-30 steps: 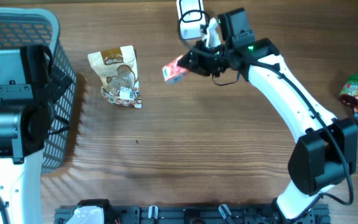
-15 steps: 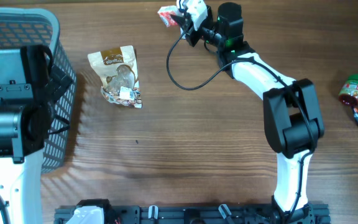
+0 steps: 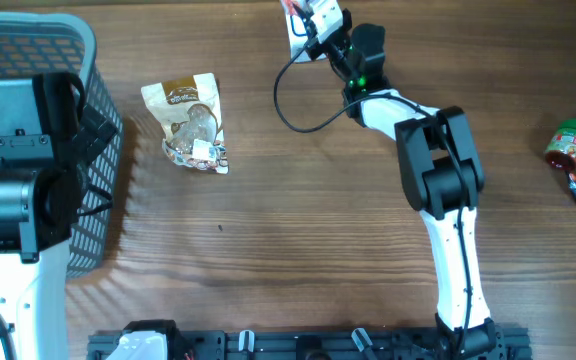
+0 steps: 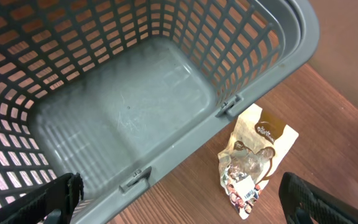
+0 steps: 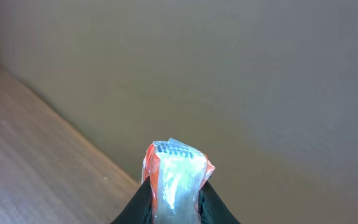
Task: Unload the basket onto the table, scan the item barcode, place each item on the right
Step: 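Hold the orange-white packet under the white scanner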
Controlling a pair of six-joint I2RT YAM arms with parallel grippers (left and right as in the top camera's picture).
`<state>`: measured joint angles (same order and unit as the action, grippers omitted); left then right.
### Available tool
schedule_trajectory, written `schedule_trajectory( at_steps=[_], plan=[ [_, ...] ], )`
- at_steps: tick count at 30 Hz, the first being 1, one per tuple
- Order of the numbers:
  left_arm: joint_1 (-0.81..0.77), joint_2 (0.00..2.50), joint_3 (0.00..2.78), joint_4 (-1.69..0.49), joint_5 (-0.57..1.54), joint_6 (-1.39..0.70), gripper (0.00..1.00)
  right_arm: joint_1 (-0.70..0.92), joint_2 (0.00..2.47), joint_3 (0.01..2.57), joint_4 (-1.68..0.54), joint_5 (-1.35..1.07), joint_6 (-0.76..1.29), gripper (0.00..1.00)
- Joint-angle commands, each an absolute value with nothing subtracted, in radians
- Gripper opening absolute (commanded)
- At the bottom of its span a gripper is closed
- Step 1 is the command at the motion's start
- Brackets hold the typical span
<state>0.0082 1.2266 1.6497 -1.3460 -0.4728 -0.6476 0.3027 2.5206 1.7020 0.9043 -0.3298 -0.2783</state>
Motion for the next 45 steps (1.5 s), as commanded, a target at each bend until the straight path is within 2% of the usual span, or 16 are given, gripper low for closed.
schedule_trajectory(
  at_steps=[1,6,32,37,45],
  plan=[
    [0.013,1.227,1.655,-1.344,-0.471,-0.635,1.0,0.301,2.557,1.759,0.918,-0.293,-0.267,0.05],
    [0.013,1.227,1.655,-1.344,-0.471,-0.635,1.0,0.278,2.596,1.762,0.97,-0.361,-0.176,0.05],
    [0.013,1.227,1.655,-1.344,-0.471,-0.635,1.0,0.232,2.651,1.764,1.031,-0.59,-0.18,0.04],
    [0.013,1.227,1.655,-1.344,-0.471,-0.635,1.0,0.231,2.661,1.764,1.113,-0.63,-0.127,0.05],
    [0.013,1.227,1.655,-1.344,-0.471,-0.635,1.0,0.196,2.66,1.775,1.106,-0.627,-0.088,0.04]
  ],
)
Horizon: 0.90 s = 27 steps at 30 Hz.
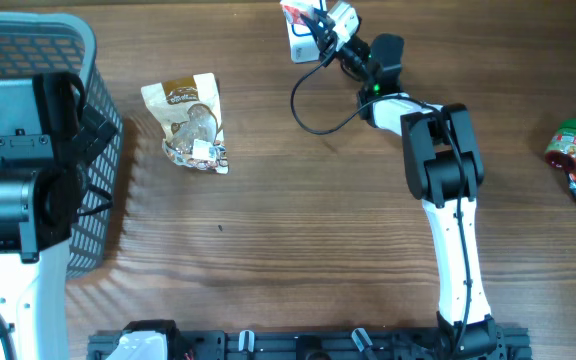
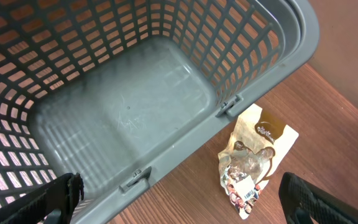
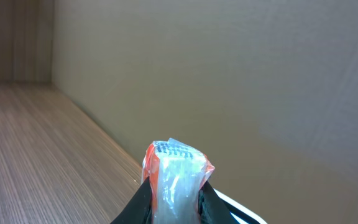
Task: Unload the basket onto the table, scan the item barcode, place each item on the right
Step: 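Hold the orange-white packet under the white scanner, then carry the packet to the right table edge and release it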
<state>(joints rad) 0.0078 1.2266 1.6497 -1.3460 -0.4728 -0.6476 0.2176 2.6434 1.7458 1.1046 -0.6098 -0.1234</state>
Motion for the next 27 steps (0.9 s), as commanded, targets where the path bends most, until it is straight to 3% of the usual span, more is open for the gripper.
schedule_trajectory(
  at_steps=[1,19,24,27],
  plan=[
    [0.013,1.227,1.655,-1.344,-0.471,-0.635,1.0,0.186,2.66,1.781,1.106,-0.63,-0.059,0.05],
    [0.013,1.227,1.655,-1.344,-0.471,-0.635,1.0,0.184,2.66,1.816,1.147,-0.71,-0.021,0.04],
    [0.013,1.227,1.655,-1.344,-0.471,-0.635,1.0,0.145,2.621,1.816,1.631,-0.916,0.456,0.05],
    [0.013,1.227,1.655,-1.344,-0.471,-0.635,1.0,0.123,2.549,1.818,1.656,-1.024,0.577,0.05]
  ],
)
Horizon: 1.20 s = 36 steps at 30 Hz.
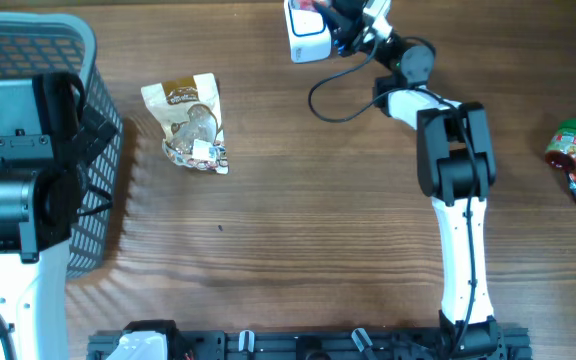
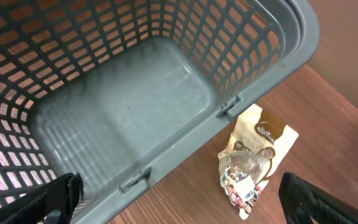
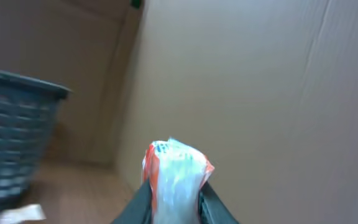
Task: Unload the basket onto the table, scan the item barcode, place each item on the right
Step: 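Carry the packet to the right table edge and release it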
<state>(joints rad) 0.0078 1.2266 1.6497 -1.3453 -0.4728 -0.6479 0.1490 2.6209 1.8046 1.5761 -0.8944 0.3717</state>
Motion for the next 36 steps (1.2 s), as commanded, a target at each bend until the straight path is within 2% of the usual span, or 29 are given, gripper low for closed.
schedule_trajectory(
  at_steps=[1,3,4,6,8,10,13,17,20,25,30,31,32,33,36],
  plan=[
    [0.013,1.227,1.655,-1.344,-0.471,-0.635,1.0,0.122,2.516,1.818,1.655,-1.034,0.63,0.05],
    [0.013,1.227,1.655,-1.344,-0.471,-0.635,1.0,0.129,2.465,1.818,1.51,-1.031,0.638,0.04],
    [0.013,1.227,1.655,-1.344,-0.471,-0.635,1.0,0.139,2.421,1.818,1.294,-1.031,0.609,0.05],
    [0.013,1.227,1.655,-1.344,-0.471,-0.635,1.0,0.154,2.348,1.818,0.997,-0.982,0.5,0.05],
    [0.013,1.227,1.655,-1.344,-0.471,-0.635,1.0,0.166,2.225,1.818,0.508,-0.772,0.298,0.05],
    [0.013,1.227,1.655,-1.344,-0.471,-0.635,1.0,0.173,2.088,1.818,0.114,-0.514,0.066,0.05],
    [0.013,1.227,1.655,-1.344,-0.471,-0.635,1.0,0.156,1.898,1.818,-0.346,-0.034,0.027,0.05],
    [0.013,1.227,1.655,-1.344,-0.471,-0.635,1.0,0.08,1.803,1.818,-0.657,0.403,0.027,0.04],
    [0.013,1.227,1.655,-1.344,-0.471,-0.635,1.0,-0.045,1.801,1.792,-0.825,0.418,0.038,0.05],
    [0.013,1.227,1.655,-1.344,-0.471,-0.635,1.0,-0.312,1.803,1.629,-0.862,0.418,0.157,0.05],
    [0.013,1.227,1.655,-1.344,-0.471,-0.635,1.0,-0.513,1.807,1.401,-0.749,0.421,0.168,0.05],
    [0.013,1.227,1.655,-1.344,-0.471,-0.635,1.0,-0.55,1.808,1.36,-0.706,0.401,0.201,0.25],
    [0.013,1.227,1.655,-1.344,-0.471,-0.635,1.0,-0.57,1.808,1.354,-0.684,0.349,0.202,0.7],
    [0.013,1.227,1.655,-1.344,-0.471,-0.635,1.0,-0.57,1.801,1.367,-0.692,0.316,0.202,1.0],
    [0.013,1.227,1.655,-1.344,-0.471,-0.635,1.0,-0.498,1.729,1.454,-0.743,0.231,0.202,1.0]
  ],
)
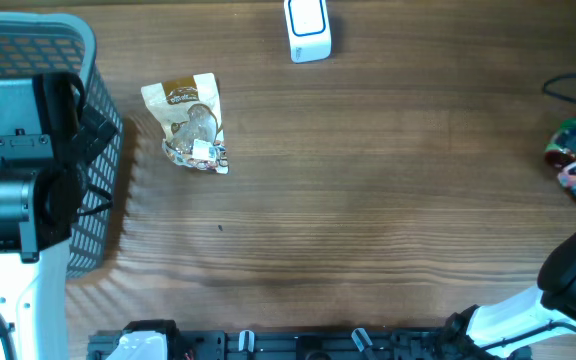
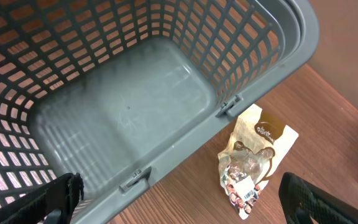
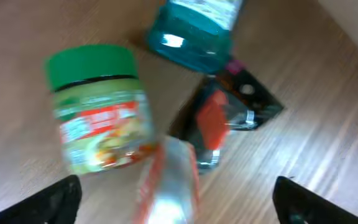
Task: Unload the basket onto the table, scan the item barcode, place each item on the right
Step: 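Carry the packet to the right table edge and release it, then reach the right gripper to the Pantree snack bag and grasp it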
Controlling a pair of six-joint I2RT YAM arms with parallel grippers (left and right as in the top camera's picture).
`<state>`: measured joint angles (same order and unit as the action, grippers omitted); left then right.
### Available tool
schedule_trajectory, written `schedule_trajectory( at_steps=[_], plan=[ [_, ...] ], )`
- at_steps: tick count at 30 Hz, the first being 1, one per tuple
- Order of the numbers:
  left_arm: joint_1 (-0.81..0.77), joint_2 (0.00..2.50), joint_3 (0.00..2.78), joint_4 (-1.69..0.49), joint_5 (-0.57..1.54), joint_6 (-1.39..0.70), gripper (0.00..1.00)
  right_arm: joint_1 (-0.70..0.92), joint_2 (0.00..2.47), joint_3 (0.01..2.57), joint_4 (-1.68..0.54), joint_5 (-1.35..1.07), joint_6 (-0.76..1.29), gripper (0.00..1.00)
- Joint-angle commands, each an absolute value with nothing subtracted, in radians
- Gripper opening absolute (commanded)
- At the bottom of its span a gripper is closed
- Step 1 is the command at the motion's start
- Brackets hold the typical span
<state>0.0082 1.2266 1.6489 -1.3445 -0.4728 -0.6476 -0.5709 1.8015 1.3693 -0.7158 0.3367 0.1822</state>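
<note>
The white barcode scanner (image 1: 307, 30) lies at the table's far edge, middle. A clear packet with orange-red edges (image 3: 169, 180) shows blurred in the right wrist view, between the spread fingers of my right gripper (image 3: 179, 205), which is open. That gripper is at the table's right edge, over a small pile of goods. Held by nothing, a beige snack pouch (image 1: 190, 125) rests on the wood; its barcode label (image 2: 243, 190) faces up. Open and holding nothing, my left gripper (image 2: 182, 205) hangs over the grey basket (image 2: 272, 56).
Next to the packet stand a green-lidded jar (image 3: 98, 118), a teal bottle (image 3: 194, 31) and a black-and-red packet (image 3: 229, 112). The mesh basket (image 1: 98, 60) fills the left end of the table under the left arm.
My right gripper was shut on the packet at the scanner; now it is at the table's right edge, open, with the packet between its spread fingers beside the jar. The left arm is unchanged.
My right gripper held the packet shut beside the scanner at the far edge. It stayed there with the packet at a changed angle, then stood right over the scanner. Now it is open over the pile at the right. Pouch, basket and left arm never moved.
</note>
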Motion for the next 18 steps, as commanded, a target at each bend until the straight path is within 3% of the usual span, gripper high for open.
schedule_trajectory(
  at_steps=[1,7,11,14,18],
  plan=[
    [0.013,1.227,1.655,-1.344,-0.471,-0.635,1.0,-0.465,1.706,1.486,-0.766,0.173,0.203,1.0],
    [0.013,1.227,1.655,-1.344,-0.471,-0.635,1.0,-0.093,1.599,1.526,-0.778,-0.532,0.297,1.0],
    [0.013,1.227,1.655,-1.344,-0.471,-0.635,1.0,0.272,1.72,1.526,-0.675,-0.469,0.319,1.0],
    [0.013,1.227,1.655,-1.344,-0.471,-0.635,1.0,0.51,1.853,1.526,-0.462,-0.464,0.34,1.0],
    [0.013,1.227,1.655,-1.344,-0.471,-0.635,1.0,0.644,2.006,1.526,-0.176,-0.443,0.34,1.0]
  ],
)
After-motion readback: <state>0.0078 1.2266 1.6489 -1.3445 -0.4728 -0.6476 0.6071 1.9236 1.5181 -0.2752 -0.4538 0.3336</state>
